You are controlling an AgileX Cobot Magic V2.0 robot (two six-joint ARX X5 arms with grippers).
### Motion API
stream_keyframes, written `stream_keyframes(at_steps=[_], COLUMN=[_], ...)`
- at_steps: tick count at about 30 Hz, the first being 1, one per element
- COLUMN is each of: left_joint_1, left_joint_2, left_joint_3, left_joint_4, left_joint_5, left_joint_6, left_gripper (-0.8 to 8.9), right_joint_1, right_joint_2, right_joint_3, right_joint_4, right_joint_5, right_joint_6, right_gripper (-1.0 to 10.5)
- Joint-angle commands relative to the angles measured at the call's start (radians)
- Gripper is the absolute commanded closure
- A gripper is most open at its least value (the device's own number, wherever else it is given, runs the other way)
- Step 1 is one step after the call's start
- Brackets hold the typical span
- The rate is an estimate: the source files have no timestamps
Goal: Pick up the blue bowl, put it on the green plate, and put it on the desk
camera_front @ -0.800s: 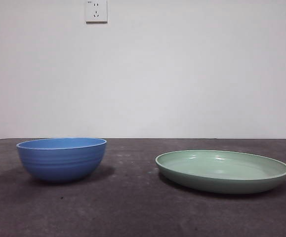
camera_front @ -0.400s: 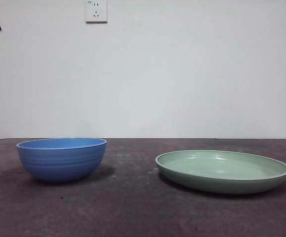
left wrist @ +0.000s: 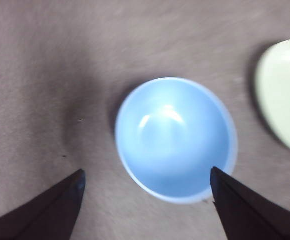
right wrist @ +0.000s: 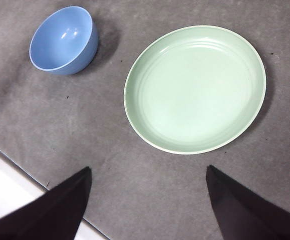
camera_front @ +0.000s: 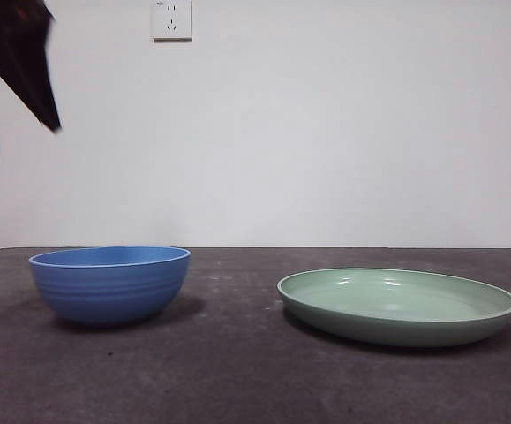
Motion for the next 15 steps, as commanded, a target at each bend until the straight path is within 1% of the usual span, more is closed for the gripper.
stream_keyframes(at_steps=[1, 4, 8, 15], left_joint_1=[-0.016, -0.026, -0.030, -0.030], left_joint_2=[0.096, 0.185, 0.271, 0.382], left_joint_3=[0.056, 0.090, 0.095, 0.095], left_joint_4=[0.011, 0.022, 0.078, 0.115], left_joint_5=[-0.031, -0.040, -0.048, -0.048], left_joint_6=[-0.006, -0.006, -0.006, -0.006], left_gripper=[4.13, 4.13, 4.13, 4.17], right_joint_1=[0.002, 0.002, 0.002, 0.002], right_joint_2=[0.006, 0.006, 0.006, 0.006], right_joint_3=[0.016, 0.016, 0.016, 0.016], right_joint_4=[0.008, 0.008, 0.008, 0.012], right_joint_5=[-0.002, -0.002, -0.002, -0.001], right_joint_6=[0.006, 0.006, 0.006, 0.006], right_gripper=[5.8, 5.8, 5.8, 5.8])
